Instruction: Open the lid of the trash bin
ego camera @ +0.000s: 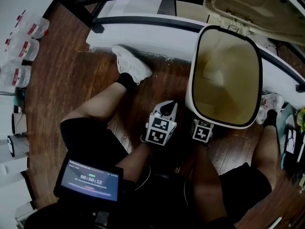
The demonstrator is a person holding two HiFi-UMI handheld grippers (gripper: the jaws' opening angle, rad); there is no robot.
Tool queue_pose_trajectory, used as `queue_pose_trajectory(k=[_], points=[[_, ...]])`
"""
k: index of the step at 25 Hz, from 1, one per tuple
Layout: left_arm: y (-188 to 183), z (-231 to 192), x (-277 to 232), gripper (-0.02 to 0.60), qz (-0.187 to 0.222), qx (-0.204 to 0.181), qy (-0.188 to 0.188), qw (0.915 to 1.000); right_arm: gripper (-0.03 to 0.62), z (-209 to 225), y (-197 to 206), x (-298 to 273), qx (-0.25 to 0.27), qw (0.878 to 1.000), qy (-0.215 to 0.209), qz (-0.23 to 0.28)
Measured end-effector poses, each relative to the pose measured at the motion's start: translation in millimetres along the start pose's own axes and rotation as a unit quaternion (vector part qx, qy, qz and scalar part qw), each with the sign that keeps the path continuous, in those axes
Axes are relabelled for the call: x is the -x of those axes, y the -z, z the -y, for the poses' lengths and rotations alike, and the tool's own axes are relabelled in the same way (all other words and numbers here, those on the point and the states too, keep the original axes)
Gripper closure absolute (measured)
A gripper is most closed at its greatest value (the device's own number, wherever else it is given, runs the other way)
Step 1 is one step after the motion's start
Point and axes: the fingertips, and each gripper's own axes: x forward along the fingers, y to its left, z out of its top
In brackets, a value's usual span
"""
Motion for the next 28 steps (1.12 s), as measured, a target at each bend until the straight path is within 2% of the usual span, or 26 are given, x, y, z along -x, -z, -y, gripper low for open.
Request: queue_pose_trajectory(k=[28], points=[[1.6,-0.3,-0.1,0.583,-0.001,0.0,0.002,1.0,0.589,-0.4,-1.1,3.5,0.002,1.0,0.008,-0.009]])
